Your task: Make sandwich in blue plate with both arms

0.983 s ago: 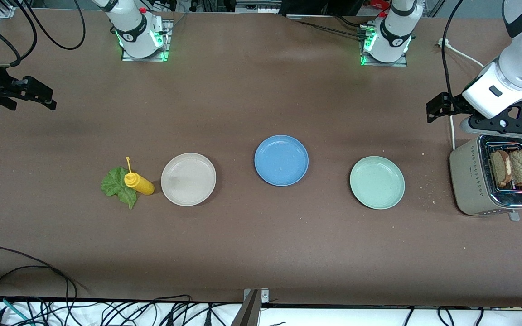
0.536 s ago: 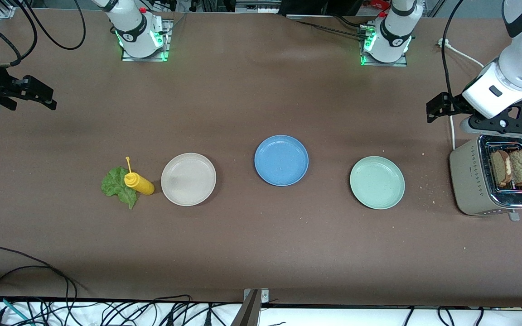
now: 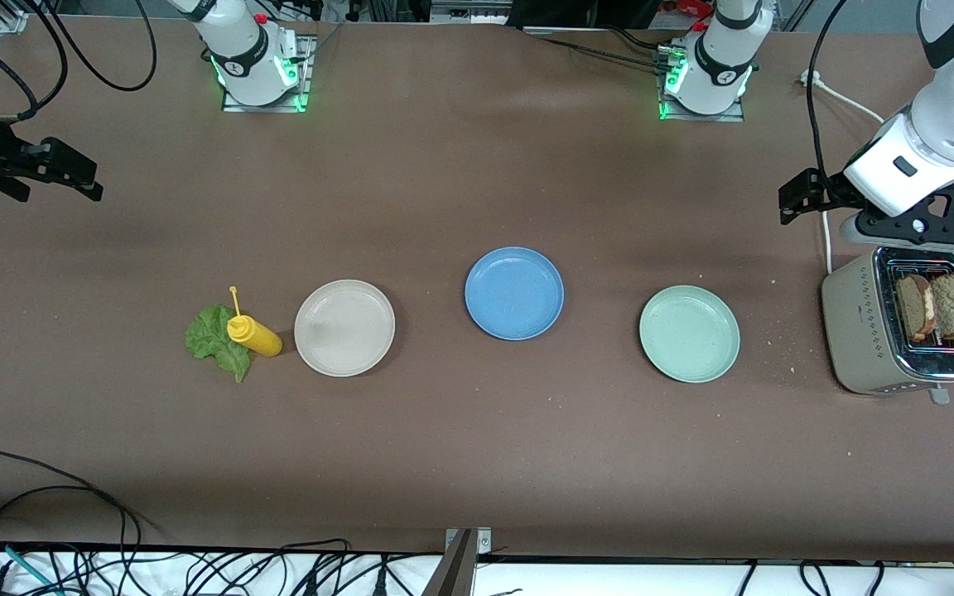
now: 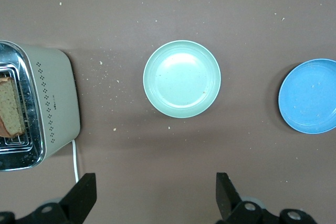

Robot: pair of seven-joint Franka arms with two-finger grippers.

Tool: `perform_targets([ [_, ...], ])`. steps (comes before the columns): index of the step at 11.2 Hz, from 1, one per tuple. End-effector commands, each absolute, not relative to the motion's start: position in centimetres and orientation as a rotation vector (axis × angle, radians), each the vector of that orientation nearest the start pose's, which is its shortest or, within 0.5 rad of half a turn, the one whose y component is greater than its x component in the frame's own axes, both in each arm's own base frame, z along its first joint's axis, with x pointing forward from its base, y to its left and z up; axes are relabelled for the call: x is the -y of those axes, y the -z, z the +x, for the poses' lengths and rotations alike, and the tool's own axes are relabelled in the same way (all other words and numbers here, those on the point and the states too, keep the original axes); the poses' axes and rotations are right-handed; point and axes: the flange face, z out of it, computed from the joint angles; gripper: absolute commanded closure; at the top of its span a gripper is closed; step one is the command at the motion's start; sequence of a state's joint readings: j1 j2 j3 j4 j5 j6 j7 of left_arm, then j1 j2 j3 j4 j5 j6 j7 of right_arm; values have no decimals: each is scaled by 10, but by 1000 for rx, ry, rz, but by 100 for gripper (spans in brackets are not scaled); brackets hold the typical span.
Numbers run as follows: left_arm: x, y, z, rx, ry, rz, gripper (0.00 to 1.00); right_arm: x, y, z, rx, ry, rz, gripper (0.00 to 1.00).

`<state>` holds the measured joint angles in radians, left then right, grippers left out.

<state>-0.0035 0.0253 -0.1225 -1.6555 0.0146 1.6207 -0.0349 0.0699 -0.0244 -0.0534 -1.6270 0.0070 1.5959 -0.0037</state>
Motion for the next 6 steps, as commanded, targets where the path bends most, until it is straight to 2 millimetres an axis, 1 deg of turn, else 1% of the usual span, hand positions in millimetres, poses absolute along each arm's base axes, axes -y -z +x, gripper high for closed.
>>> perform_targets([
  [1,71,-575,555,-134,-104,-3141,0,-11,-624,547,19,7,-3140,0],
  [6,71,-575,555,-134,-104,-3141,0,-8,-624,547,27,7,-3140,0],
])
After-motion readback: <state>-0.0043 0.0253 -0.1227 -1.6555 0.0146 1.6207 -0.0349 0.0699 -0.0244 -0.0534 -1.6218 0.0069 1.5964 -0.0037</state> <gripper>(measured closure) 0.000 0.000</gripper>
